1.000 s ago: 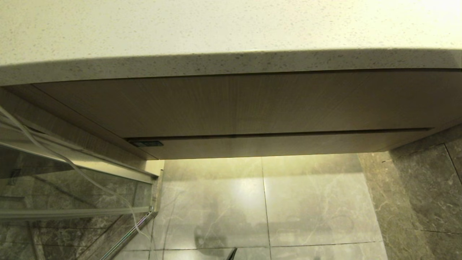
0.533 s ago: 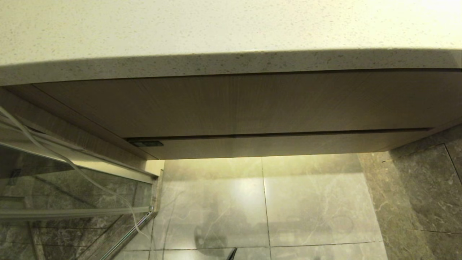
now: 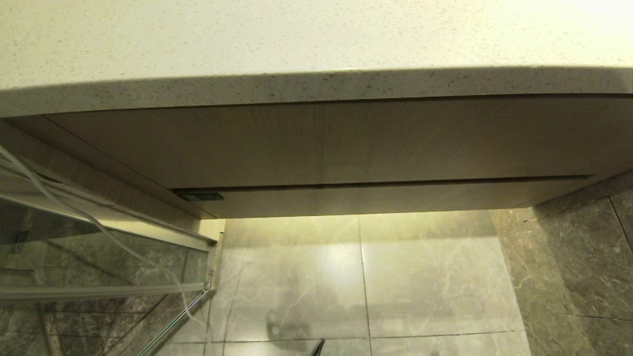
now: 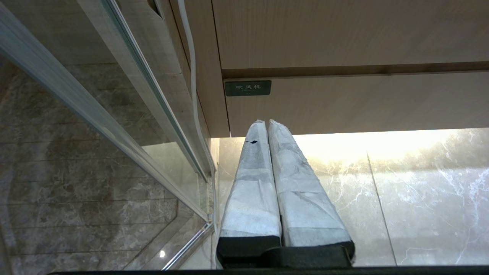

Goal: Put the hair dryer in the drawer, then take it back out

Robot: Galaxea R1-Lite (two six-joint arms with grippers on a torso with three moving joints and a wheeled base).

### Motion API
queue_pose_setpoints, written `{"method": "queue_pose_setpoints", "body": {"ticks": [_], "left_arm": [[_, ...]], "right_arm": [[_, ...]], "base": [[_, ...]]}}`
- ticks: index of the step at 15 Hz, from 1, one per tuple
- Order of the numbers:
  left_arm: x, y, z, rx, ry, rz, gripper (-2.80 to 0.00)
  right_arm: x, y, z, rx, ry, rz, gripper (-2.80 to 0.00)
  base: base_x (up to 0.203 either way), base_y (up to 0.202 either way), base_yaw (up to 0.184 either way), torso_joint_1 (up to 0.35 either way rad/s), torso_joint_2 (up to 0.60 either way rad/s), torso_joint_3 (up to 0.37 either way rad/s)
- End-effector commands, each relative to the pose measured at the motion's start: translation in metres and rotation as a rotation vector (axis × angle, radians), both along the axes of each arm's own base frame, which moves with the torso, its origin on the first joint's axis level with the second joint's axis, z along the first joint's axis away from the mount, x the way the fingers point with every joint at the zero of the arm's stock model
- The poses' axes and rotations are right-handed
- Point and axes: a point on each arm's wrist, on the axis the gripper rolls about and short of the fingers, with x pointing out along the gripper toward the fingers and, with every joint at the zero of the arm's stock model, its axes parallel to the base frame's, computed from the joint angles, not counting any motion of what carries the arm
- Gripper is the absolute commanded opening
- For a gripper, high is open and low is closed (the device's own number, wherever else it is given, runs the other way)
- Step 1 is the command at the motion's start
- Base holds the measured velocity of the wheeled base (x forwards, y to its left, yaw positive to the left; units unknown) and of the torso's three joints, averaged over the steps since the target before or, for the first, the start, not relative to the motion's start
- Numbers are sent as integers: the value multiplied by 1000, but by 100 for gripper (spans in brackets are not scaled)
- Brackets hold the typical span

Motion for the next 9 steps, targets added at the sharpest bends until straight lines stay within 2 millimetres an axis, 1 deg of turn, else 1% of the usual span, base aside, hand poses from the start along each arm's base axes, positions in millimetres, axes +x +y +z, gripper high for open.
{"method": "queue_pose_setpoints", "body": {"ticks": [1,3,9], "left_arm": [[4,0,-11,-1,38,0,-280],[4,0,-11,-1,39,0,-280],[4,0,-11,-1,39,0,-280]], "right_arm": [[0,0,-2,13,20,0,-280],[0,0,-5,14,51,-1,-280],[0,0,-5,38,53,-1,-280]], "base": [[0,0,0,0,0,0],[0,0,0,0,0,0],[0,0,0,0,0,0]]}}
